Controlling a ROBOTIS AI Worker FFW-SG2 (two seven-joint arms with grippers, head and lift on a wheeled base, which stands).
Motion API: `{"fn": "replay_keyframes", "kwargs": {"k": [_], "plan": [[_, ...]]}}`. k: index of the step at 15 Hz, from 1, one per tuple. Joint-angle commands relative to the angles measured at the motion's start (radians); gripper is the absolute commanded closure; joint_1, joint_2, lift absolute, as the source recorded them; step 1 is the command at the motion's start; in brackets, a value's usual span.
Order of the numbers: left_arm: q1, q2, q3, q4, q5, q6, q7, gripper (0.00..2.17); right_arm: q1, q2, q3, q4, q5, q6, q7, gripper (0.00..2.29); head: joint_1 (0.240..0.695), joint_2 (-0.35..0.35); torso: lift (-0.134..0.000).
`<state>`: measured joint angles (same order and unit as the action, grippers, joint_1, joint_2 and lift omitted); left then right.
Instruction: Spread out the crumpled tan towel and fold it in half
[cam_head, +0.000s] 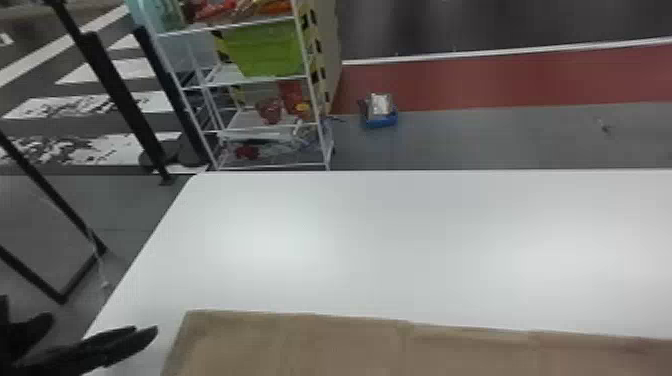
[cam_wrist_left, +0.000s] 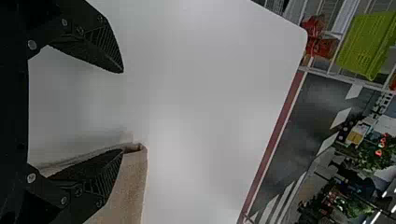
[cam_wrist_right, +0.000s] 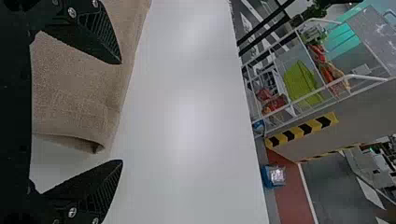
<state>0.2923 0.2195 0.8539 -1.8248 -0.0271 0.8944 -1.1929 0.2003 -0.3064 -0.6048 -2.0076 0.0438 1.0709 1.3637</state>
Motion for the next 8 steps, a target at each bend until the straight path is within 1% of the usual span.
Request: {"fn": "replay_keyframes", "kwargs": {"k": [1,2,3,5,7,8], "plan": [[0.013,-0.025,-0.009,-0.047,0.023,0.016,-0.025,0.33,0.007,0.001,-0.012,0.004,-0.01,-0.013,0.003,0.14,0.695,0.207,-0.124],[0.014,-0.031,-0.029,-0.061,0.021,0.035,-0.028,0.33,0.01,0.001,-0.02,0.006,-0.016,-0.016,0.003,0.14,0.695,0.196,-0.124],[0.013,-0.029,-0.047,-0.057,0.021,0.031,-0.027,0.33,0.017,0.001,-0.024,0.006,-0.019,-0.022,0.003,0.14,0.695,0.179,-0.124],[-0.016,-0.019,-0.092,-0.031,-0.02,0.044,-0.025,0.33,0.033,0.003,-0.035,0.004,-0.035,-0.032,0.003,0.14,0.695,0.136,-0.124],[-0.03,-0.017,-0.111,-0.013,-0.023,0.041,-0.022,0.33,0.042,0.001,-0.052,0.007,-0.042,-0.041,0.003,0.14,0.695,0.118,-0.124],[-0.035,-0.014,-0.124,-0.008,-0.028,0.041,-0.024,0.37,0.048,0.001,-0.056,0.012,-0.048,-0.047,0.003,0.14,0.695,0.11,-0.124]]}}
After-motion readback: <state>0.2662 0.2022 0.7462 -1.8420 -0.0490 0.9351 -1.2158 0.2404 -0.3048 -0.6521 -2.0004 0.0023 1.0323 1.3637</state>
